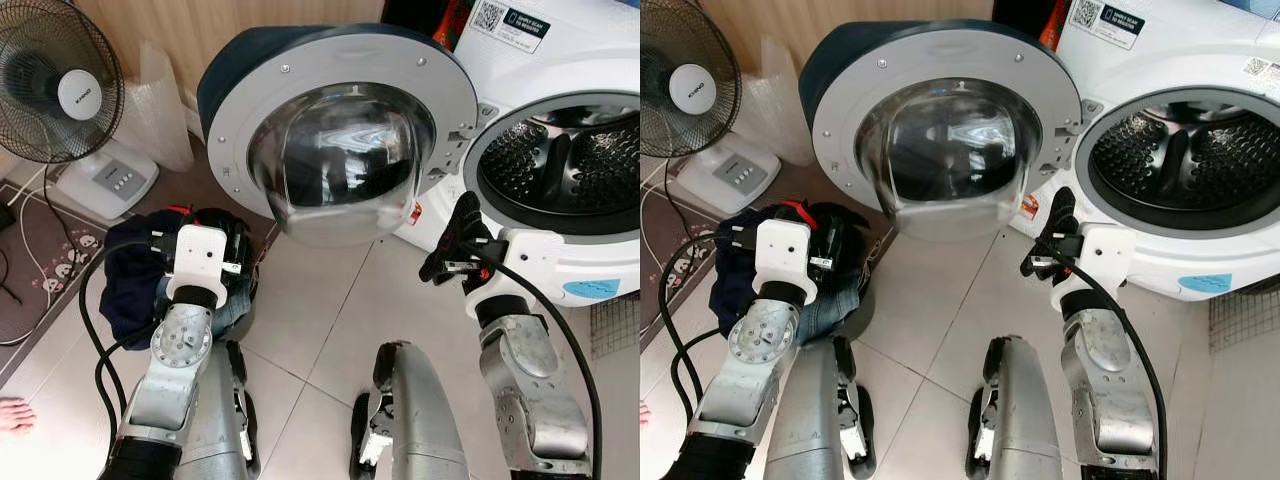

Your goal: Clothes washing

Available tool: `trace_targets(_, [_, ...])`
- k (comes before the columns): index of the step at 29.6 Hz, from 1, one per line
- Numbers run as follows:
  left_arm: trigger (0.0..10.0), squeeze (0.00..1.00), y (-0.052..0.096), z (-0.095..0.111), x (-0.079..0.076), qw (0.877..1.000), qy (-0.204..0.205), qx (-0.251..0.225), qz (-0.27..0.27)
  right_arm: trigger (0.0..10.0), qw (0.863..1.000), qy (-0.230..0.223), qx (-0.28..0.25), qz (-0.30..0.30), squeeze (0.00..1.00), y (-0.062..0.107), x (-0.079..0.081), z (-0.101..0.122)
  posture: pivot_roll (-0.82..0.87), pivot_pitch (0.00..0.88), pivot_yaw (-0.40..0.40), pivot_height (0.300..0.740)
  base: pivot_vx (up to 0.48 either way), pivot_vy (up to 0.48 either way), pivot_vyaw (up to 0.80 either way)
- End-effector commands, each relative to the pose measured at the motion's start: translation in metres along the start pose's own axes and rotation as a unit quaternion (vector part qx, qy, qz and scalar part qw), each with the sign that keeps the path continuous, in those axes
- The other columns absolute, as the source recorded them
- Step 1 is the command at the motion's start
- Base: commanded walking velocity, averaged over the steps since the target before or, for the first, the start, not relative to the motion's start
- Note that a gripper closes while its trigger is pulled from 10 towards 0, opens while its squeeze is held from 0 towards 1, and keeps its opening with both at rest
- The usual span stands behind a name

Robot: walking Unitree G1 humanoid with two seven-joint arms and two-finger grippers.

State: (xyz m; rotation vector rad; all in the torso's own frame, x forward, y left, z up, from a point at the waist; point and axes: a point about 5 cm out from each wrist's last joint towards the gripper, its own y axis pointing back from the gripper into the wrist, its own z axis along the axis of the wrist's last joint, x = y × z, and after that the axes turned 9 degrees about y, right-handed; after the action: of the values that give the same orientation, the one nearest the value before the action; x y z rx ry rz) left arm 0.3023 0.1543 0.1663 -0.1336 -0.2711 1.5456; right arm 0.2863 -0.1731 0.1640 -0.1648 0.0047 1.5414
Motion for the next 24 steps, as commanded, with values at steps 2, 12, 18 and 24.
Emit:
trace_targets(2, [10.0, 0.00, 0.0017, -0.0044, -0.0033, 1.000, -0.005, 0.004, -0.002, 10.0, 1.000, -0.004, -0.002, 0.001, 0.00, 0.0027, -0.0006, -0.0006, 0.05, 0.309, -0.041, 0.641, 0.000, 0.000, 0.00])
trace_targets(12, [10.0, 0.00, 0.0016, -0.0033, -0.0061, 1.000, -0.002, -0.002, -0.008, 10.0, 1.000, -0.005, -0.005, 0.003, 0.00, 0.0022, -0.0006, 0.0005, 0.06, 0.324, -0.041, 0.711, 0.000, 0.000, 0.00])
trace_targets(18, [10.0, 0.00, 0.0014, -0.0023, -0.0076, 1.000, 0.000, -0.005, -0.012, 10.0, 1.000, -0.007, -0.006, 0.004, 0.00, 0.0020, 0.0001, 0.0010, 0.06, 0.325, -0.038, 0.740, 0.000, 0.000, 0.00])
trace_targets(24, [10.0, 0.00, 0.0002, -0.0011, -0.0127, 1.000, 0.007, -0.006, -0.026, 10.0, 1.000, -0.011, -0.007, 0.002, 0.00, 0.0026, -0.0007, 0.0003, 0.06, 0.325, -0.035, 0.740, 0.000, 0.000, 0.00])
